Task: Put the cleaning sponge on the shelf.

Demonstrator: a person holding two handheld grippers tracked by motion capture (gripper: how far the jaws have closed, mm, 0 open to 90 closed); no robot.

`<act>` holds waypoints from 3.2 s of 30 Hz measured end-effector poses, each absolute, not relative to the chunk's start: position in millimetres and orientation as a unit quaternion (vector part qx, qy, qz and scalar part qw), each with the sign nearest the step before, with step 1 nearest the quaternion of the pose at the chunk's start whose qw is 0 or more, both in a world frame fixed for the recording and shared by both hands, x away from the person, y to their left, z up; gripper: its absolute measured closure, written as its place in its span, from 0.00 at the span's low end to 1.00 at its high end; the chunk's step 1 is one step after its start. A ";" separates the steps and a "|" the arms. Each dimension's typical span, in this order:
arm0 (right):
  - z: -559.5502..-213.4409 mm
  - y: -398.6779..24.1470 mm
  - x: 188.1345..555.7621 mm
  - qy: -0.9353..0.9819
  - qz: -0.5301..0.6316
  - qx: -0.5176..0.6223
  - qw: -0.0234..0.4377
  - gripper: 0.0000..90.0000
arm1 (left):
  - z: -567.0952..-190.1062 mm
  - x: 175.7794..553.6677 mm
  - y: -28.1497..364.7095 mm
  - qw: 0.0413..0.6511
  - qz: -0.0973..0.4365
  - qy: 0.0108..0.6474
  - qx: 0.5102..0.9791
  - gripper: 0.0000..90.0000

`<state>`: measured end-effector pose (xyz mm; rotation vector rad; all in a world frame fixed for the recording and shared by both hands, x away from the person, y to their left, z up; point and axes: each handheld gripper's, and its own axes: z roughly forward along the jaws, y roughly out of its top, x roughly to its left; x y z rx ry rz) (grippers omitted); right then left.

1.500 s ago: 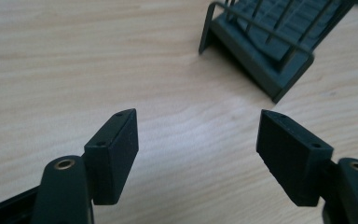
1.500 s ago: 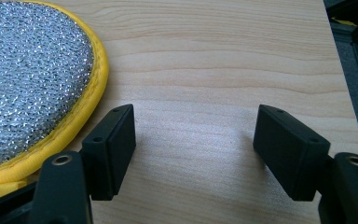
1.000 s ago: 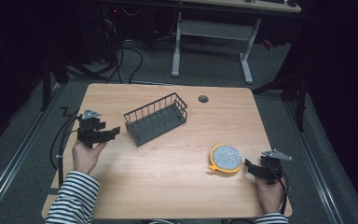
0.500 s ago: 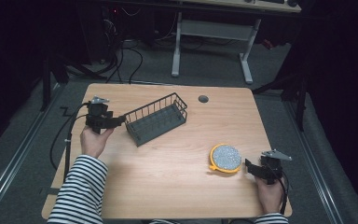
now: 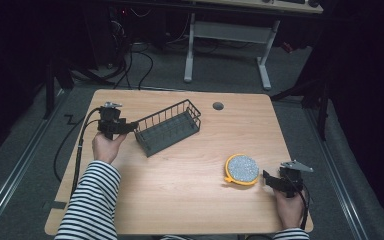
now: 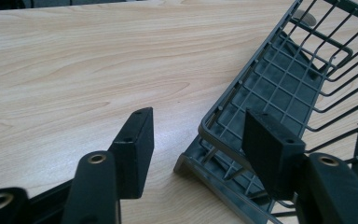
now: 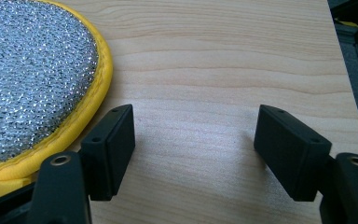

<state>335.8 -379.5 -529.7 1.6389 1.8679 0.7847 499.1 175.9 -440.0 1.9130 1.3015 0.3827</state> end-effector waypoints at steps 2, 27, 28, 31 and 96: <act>-529.7 -379.5 335.8 0.691 0.290 0.606 0.265 0.32 | -441.3 499.2 173.2 0.388 0.153 0.507 0.755 0.53; -529.7 -379.2 335.7 0.694 0.290 0.603 0.265 0.32 | -444.8 499.3 167.6 0.397 0.142 0.494 0.761 0.77; -529.6 -379.0 335.5 0.693 0.290 0.605 0.264 0.32 | -444.6 498.8 167.2 0.396 0.143 0.492 0.762 0.77; -529.6 -379.1 335.6 0.694 0.290 0.604 0.264 0.32 | -444.4 497.2 165.5 0.395 0.142 0.489 0.764 0.77; -529.7 -379.0 335.6 0.694 0.290 0.604 0.264 0.32 | -431.3 408.9 122.7 0.439 0.132 0.438 0.773 0.54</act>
